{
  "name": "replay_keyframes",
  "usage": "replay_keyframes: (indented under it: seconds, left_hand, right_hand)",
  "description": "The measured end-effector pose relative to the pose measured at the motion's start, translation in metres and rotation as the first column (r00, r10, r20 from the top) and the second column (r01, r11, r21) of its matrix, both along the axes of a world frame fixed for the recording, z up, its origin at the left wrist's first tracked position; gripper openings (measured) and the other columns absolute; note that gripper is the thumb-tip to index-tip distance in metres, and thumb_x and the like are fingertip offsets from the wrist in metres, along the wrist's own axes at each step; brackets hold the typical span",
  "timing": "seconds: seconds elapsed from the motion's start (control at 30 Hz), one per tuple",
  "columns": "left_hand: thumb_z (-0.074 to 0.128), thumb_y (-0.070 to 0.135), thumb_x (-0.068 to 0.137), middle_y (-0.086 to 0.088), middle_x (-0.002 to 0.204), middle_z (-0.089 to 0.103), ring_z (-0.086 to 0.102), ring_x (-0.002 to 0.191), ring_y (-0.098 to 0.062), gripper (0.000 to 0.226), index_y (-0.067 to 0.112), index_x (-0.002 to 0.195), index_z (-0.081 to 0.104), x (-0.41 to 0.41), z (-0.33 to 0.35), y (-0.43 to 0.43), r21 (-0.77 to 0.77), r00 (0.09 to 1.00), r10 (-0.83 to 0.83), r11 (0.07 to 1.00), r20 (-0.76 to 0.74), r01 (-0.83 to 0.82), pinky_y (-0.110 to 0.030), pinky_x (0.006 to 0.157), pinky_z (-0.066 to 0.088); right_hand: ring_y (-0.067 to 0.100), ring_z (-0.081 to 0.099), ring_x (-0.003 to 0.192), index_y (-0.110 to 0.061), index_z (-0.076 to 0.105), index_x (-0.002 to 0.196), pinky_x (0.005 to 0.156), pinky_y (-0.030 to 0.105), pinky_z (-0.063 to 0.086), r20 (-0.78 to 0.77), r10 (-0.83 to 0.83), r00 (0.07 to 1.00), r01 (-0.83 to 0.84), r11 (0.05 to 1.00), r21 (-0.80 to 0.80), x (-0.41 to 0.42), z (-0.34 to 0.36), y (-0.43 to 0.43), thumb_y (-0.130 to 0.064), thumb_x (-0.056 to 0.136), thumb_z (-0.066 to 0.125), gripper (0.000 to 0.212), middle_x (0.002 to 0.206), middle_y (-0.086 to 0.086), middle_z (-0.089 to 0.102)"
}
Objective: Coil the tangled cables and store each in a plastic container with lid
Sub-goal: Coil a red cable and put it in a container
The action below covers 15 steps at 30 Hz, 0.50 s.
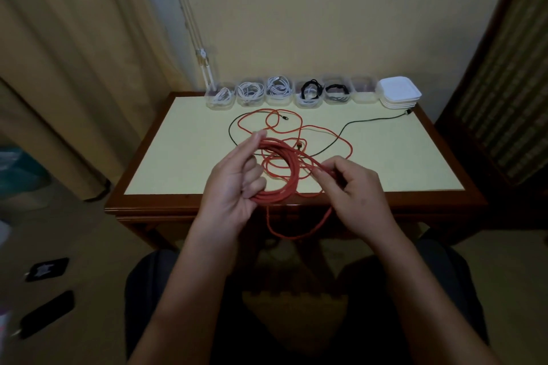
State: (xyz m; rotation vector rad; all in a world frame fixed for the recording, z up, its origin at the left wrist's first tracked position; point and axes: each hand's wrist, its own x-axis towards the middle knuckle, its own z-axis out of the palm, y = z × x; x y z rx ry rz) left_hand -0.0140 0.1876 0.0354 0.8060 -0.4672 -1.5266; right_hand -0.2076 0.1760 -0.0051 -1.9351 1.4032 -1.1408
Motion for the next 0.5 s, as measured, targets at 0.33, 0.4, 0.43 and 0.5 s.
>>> replay_keyframes:
  seconds: [0.33,0.4,0.43,0.5]
  left_hand:
    - [0.062,0.023,0.091,0.009,0.046,0.029,0.025,0.031,-0.006,0.014,0.013,0.099,0.069,0.048,0.024,-0.002,-0.061,0.966,0.100,0.991,-0.237,-0.118,-0.016,0.029,0.020]
    - [0.063,0.023,0.090,0.009,0.046,0.030,0.025,0.032,-0.006,0.013,0.013,0.096,0.070,0.053,0.025,-0.003,-0.067,0.945,0.111,0.988,-0.309,-0.138,-0.018,0.028,0.022]
    - [0.063,0.023,0.090,0.009,0.045,0.031,0.026,0.031,-0.006,0.013,0.012,0.094,0.070,0.056,0.025,-0.003,-0.072,0.933,0.119,0.986,-0.338,-0.151,-0.019,0.028,0.023]
    - [0.063,0.023,0.091,0.008,0.043,0.032,0.027,0.030,-0.007,0.015,0.011,0.091,0.071,0.062,0.025,-0.003,-0.081,0.905,0.123,0.982,-0.407,-0.170,-0.020,0.028,0.025]
  right_hand:
    - [0.010,0.063,0.092,-0.013,0.075,0.111,0.080,0.021,0.044,-0.283,-0.147,0.948,0.167,0.985,0.047,-0.033,-0.043,-0.008,-0.014,0.098,0.064,0.017,0.102,-0.002,0.073]
    - [0.010,0.063,0.091,-0.014,0.075,0.108,0.080,0.022,0.043,-0.295,-0.173,0.940,0.198,0.978,0.059,-0.037,-0.052,-0.010,-0.016,0.097,0.065,0.015,0.100,-0.002,0.073]
    - [0.011,0.063,0.091,-0.015,0.075,0.107,0.080,0.023,0.044,-0.303,-0.183,0.935,0.216,0.973,0.077,-0.040,-0.057,-0.010,-0.017,0.097,0.065,0.014,0.099,-0.003,0.073]
    - [0.009,0.063,0.092,-0.018,0.074,0.109,0.083,0.023,0.047,-0.331,-0.191,0.924,0.244,0.961,0.127,-0.044,-0.067,-0.009,-0.021,0.095,0.068,0.015,0.100,-0.005,0.072]
